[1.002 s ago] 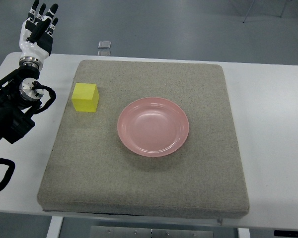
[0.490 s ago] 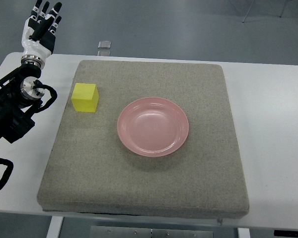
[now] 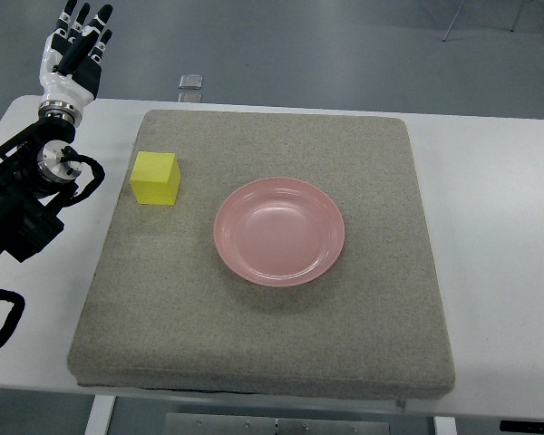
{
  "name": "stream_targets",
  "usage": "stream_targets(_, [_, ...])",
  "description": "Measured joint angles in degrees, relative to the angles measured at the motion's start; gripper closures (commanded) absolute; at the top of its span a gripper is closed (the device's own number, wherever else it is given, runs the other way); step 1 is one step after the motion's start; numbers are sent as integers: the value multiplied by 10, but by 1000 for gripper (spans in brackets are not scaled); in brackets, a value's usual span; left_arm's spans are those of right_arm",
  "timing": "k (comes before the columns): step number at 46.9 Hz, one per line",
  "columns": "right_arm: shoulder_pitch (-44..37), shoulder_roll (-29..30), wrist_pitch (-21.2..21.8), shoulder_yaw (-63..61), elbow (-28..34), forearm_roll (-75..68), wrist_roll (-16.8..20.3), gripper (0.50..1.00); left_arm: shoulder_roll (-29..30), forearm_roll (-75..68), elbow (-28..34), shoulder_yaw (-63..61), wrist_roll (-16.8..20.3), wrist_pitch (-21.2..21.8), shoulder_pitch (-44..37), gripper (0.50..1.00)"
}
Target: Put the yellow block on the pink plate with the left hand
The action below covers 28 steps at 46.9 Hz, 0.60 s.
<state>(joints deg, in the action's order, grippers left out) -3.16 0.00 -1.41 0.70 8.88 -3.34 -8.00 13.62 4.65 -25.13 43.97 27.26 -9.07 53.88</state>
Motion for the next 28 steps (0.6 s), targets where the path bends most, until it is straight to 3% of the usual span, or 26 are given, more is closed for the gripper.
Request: stream_targets(28, [0, 0, 0, 0, 0, 0, 0, 576, 0, -2, 0, 0, 0, 10, 0, 506])
